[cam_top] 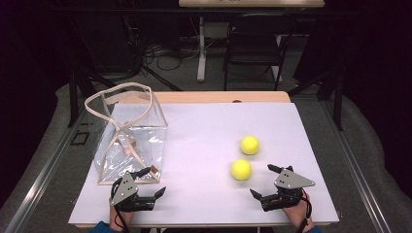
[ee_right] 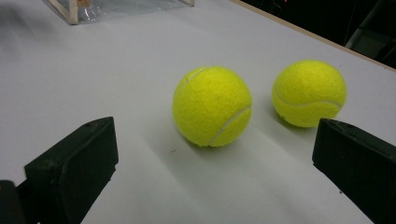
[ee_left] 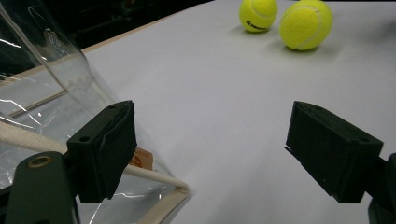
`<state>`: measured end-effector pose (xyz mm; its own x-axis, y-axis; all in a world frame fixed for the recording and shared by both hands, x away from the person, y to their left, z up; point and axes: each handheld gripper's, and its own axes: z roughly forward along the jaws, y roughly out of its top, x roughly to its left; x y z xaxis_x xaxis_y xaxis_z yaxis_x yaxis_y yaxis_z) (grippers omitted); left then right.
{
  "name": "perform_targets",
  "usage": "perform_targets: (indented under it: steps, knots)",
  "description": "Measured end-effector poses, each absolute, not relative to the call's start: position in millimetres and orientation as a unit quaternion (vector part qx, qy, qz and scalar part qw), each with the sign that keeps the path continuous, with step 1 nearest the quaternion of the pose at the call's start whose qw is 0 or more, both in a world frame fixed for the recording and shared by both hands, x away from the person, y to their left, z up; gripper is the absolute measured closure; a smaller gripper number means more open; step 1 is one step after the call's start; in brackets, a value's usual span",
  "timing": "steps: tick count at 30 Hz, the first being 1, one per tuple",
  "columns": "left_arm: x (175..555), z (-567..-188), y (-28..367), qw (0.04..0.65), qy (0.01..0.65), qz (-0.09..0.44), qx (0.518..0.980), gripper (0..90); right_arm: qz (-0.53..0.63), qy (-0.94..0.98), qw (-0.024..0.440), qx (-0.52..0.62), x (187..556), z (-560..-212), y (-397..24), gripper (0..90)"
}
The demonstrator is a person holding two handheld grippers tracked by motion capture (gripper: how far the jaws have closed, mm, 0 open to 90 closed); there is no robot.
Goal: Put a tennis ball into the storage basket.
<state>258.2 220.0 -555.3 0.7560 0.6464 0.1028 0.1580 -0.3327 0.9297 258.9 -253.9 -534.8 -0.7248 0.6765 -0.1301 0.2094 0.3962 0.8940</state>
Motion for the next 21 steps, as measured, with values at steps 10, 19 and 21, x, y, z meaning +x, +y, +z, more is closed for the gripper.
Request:
perform_targets:
  steps: [10, 19, 21]
  knots:
    - [256.2, -556.5, 220.9, 0.516, 0.259, 0.234, 0.782, 16.0, 0.458, 0.811, 0.234, 0.278, 267.8, -530.2, -246.1, 0.0]
    - [256.1, -555.9, 220.2, 0.516, 0.256, 0.237, 0.782, 16.0, 0.444, 0.821, 0.221, 0.281, 274.2, -520.6, -238.1, 0.0]
    - [256.2, -556.0, 219.9, 0.517, 0.256, 0.236, 0.782, 16.0, 0.44, 0.825, 0.218, 0.281, 277.1, -519.7, -236.0, 0.0]
